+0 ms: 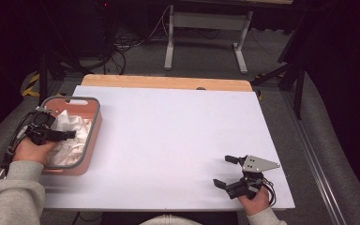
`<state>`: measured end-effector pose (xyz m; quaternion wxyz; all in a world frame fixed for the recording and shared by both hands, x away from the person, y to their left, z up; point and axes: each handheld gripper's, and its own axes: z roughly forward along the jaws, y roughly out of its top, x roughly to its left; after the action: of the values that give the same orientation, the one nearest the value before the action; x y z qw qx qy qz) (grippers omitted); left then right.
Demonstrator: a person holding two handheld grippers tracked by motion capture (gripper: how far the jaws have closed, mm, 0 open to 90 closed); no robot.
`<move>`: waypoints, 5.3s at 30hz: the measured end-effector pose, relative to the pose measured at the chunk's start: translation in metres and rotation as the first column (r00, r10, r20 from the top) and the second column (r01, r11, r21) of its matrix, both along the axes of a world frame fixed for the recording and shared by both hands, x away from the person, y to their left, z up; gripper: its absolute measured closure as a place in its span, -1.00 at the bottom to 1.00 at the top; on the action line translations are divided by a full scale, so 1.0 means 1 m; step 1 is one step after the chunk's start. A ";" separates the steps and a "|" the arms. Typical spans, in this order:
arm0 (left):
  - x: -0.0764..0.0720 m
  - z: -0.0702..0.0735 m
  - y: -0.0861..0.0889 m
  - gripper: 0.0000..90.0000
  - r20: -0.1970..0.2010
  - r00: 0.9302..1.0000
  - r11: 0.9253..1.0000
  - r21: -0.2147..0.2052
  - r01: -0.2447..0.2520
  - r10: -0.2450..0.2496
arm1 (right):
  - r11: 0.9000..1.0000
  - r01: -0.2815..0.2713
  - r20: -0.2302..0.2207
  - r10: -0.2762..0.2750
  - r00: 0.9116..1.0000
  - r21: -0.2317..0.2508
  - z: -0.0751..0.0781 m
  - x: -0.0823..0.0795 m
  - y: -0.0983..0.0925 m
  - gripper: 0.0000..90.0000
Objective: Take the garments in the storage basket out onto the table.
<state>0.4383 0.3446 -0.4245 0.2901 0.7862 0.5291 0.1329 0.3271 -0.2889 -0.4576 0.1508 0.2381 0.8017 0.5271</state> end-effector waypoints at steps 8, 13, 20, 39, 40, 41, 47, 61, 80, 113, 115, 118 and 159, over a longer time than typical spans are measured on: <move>-0.002 0.001 -0.004 0.48 0.027 0.999 0.998 0.049 0.028 -0.029 | 1.000 0.001 0.001 -0.001 1.000 0.003 0.000 0.000 0.000 -0.95; -0.003 0.002 -0.004 0.64 0.034 0.999 0.999 0.049 0.025 -0.026 | 1.000 0.001 0.001 -0.001 1.000 0.003 0.000 0.000 -0.001 -0.95; -0.007 0.008 -0.002 0.67 0.069 0.998 1.000 0.026 0.009 -0.011 | 1.000 0.002 0.001 -0.002 1.000 0.005 0.000 0.000 0.000 -0.95; -0.034 0.030 0.009 0.67 0.273 0.961 0.999 -0.044 -0.023 0.034 | 1.000 0.001 0.002 -0.001 1.000 0.000 0.000 0.000 0.000 -0.95; -0.035 0.031 0.010 0.67 0.284 0.958 0.998 -0.048 -0.026 0.039 | 1.000 0.000 0.001 0.000 1.000 0.000 0.000 0.000 0.000 -0.95; -0.037 0.033 0.010 0.67 0.294 0.955 0.998 -0.053 -0.026 0.040 | 1.000 0.000 0.002 0.000 1.000 -0.001 0.000 0.000 0.000 -0.95; -0.045 0.043 0.012 0.68 0.359 0.931 0.996 -0.088 -0.032 0.062 | 1.000 -0.003 0.001 0.003 1.000 -0.001 0.000 0.000 0.000 -0.95; -0.058 0.068 0.009 0.68 0.467 0.881 0.991 -0.136 -0.016 0.078 | 1.000 -0.004 -0.003 0.004 1.000 0.000 0.000 0.000 0.001 -0.96; -0.075 0.107 -0.008 0.68 0.582 0.812 0.985 -0.164 0.061 0.047 | 1.000 -0.005 0.002 0.005 1.000 0.005 0.000 0.000 0.000 -0.96; -0.084 0.141 -0.091 0.68 0.661 0.740 0.929 -0.185 0.321 -0.124 | 1.000 -0.011 0.007 0.011 1.000 0.015 0.001 -0.001 -0.001 -0.96; -0.083 0.141 -0.098 0.68 0.662 0.737 0.923 -0.188 0.337 -0.135 | 1.000 -0.011 0.008 0.011 1.000 0.015 0.001 -0.001 -0.001 -0.96; -0.081 0.139 -0.107 0.68 0.662 0.734 0.914 -0.191 0.358 -0.149 | 1.000 -0.010 0.009 0.010 1.000 0.018 0.001 -0.001 -0.001 -0.96; -0.059 0.090 -0.194 0.68 0.674 0.709 0.860 -0.222 0.460 -0.205 | 1.000 -0.013 0.015 0.012 1.000 0.023 0.002 -0.002 -0.003 -0.96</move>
<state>0.3790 0.1502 -0.3344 0.6132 0.7090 0.2627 0.2288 0.3253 -0.2919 -0.4554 0.1506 0.2310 0.7958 0.5391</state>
